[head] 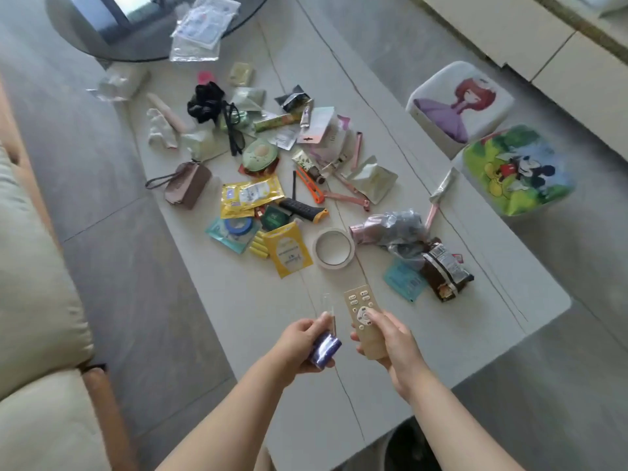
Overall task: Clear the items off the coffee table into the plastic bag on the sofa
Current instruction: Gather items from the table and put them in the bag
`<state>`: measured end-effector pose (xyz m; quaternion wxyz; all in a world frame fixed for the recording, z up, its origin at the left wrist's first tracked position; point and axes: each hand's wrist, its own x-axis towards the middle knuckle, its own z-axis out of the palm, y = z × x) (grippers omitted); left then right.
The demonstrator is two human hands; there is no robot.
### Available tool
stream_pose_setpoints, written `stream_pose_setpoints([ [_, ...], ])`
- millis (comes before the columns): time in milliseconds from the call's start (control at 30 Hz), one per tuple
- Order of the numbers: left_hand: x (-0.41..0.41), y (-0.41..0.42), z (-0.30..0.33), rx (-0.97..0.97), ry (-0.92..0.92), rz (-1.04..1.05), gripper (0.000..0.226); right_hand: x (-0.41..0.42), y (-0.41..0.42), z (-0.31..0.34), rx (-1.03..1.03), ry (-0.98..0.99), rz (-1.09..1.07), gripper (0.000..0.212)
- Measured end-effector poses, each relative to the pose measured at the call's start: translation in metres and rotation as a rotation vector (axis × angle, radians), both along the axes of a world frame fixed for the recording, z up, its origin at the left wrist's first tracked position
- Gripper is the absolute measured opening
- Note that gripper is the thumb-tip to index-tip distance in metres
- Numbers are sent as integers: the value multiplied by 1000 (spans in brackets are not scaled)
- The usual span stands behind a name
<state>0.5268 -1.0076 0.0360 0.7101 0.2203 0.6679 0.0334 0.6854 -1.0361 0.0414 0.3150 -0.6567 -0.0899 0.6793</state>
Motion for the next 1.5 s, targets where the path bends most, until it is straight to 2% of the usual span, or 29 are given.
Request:
stream_pose_setpoints([
  [167,-72,-30,43,39,74,169,33,-63,-2,37,17,-21,209,19],
  [267,-126,-49,61,86,146,366,21,-110,-8,51,26,-8,318,15],
  [333,-162,-63,70,137,167,466,23,-144,-10,58,25,21,356,13],
  [400,-195,-77,76,162,169,509,25,-179,-8,63,27,43,336,14],
  [500,-239,-97,68,139,195,554,23,-228,1,63,35,38,191,15],
  [567,-264,-110,52,104,213,612,24,-251,7,58,51,11,163,16],
  [733,-314,-144,8,54,195,737,39,-294,-7,24,44,-69,309,12],
  [867,-353,-165,-17,19,144,770,34,-333,-36,-2,13,-116,363,10],
  [1000,-389,-172,-39,-10,121,732,31,-370,-63,-26,-25,-157,346,8],
  [1133,-411,-162,-73,9,147,653,41,-403,-73,-59,-61,-142,316,7],
  [1233,-412,-152,-104,-35,139,658,41,-418,-77,-92,-65,-112,318,13],
  [1333,-410,-143,-153,-72,187,674,38,-426,-75,-135,-67,-126,379,20],
  [1500,-417,-125,-257,-97,337,749,53,-430,-54,-221,-89,-131,421,27],
])
